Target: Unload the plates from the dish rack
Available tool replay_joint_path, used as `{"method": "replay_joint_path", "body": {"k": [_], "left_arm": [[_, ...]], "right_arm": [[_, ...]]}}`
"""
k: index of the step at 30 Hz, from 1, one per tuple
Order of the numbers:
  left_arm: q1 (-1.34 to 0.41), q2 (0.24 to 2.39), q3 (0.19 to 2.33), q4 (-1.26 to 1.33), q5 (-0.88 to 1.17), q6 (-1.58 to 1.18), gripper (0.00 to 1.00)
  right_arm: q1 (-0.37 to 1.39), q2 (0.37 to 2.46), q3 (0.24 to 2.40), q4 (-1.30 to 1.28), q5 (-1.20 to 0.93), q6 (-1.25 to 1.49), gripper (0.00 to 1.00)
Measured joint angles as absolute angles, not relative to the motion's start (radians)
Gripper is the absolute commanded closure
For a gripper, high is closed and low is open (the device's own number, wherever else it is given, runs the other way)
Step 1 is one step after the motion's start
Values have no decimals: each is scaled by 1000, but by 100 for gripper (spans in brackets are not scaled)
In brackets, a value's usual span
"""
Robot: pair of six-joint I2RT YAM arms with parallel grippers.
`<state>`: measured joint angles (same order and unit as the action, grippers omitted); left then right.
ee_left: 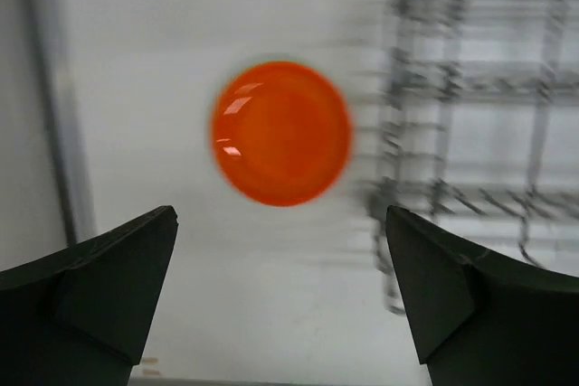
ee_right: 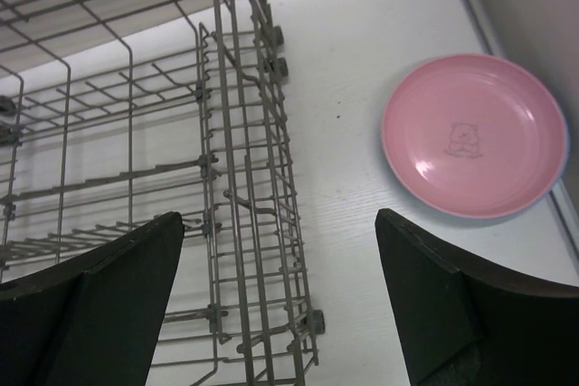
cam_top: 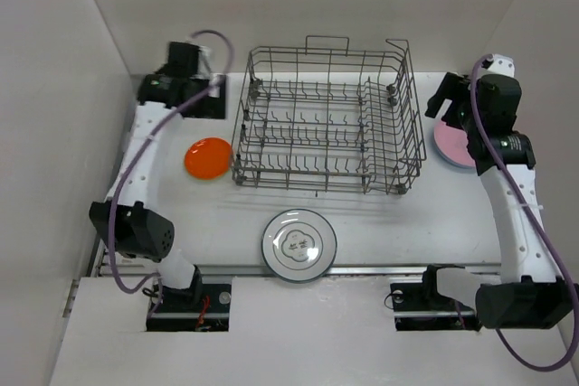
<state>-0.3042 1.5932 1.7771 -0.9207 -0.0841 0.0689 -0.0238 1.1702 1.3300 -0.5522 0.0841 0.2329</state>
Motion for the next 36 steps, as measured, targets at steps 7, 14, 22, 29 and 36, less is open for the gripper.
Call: {"method": "replay_joint_path", "body": {"k": [7,14,22,29,36], "left_arm": [[324,1553,1749,-894,-132,-130,0],[426,1273,1546,-852,-138,-130,0],[418,1235,1523,-819,-155,-120,0],[418,1261,1513,-820,-131,-125,0],[418,1262,1513,-820,-107,-136,0]], "right_arm": [[-24,1074,1328,-553,228,233,6],[-24,953,1329,-560,400,233,4],[-24,727,1324,-553,501,235,4],[-24,618,1264,-544,539,221,4],[-24,593,1209,-530,549,203,0]]}}
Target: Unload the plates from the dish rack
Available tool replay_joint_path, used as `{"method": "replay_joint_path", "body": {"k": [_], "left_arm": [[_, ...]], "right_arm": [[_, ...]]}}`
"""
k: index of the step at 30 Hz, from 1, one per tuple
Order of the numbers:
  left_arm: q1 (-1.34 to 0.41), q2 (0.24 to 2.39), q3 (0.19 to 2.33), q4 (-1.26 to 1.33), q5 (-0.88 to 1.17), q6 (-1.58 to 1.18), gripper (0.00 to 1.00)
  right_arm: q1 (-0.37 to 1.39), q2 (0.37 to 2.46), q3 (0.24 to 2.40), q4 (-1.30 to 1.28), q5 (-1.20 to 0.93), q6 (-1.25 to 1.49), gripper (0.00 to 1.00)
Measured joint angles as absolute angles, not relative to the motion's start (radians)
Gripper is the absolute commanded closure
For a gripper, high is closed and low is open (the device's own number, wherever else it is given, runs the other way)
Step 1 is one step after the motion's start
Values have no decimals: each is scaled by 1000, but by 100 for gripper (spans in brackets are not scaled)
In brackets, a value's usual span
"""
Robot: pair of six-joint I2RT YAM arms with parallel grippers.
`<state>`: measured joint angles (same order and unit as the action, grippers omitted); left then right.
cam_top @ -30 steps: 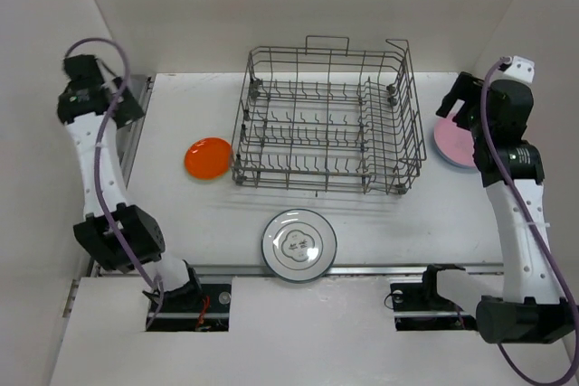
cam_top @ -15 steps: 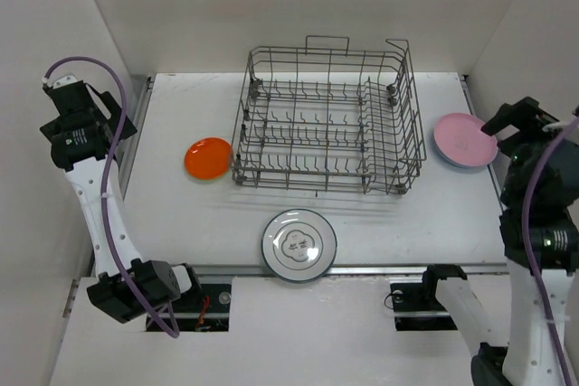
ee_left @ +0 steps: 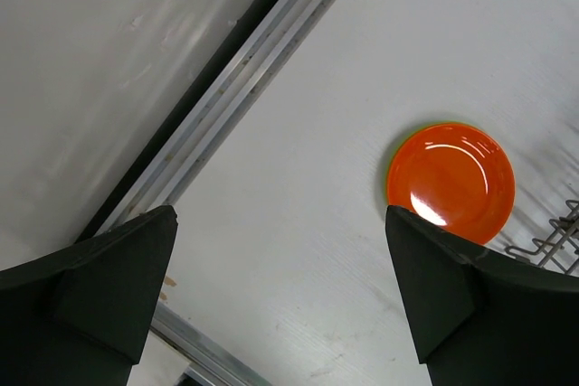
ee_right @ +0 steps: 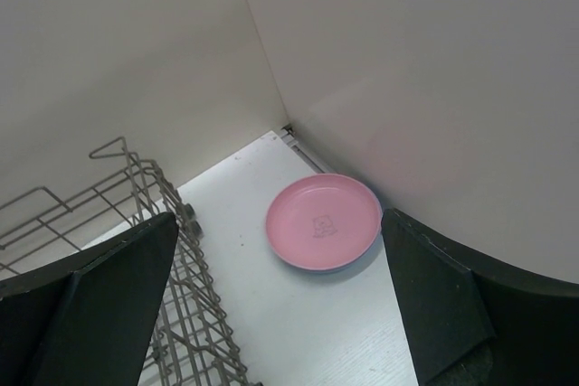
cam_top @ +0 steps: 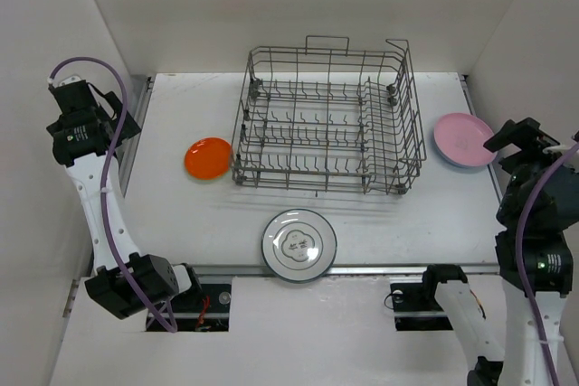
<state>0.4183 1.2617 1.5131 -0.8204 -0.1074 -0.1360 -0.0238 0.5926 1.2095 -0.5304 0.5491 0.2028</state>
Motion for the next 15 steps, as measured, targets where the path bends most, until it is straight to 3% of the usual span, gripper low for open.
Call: {"method": "replay_joint_path", "body": {"k": [15], "left_arm": [[418,1262,1513,-820,-75,-144,0]], "right_arm": [[-5,548,1130,-412,677,307,0]]}}
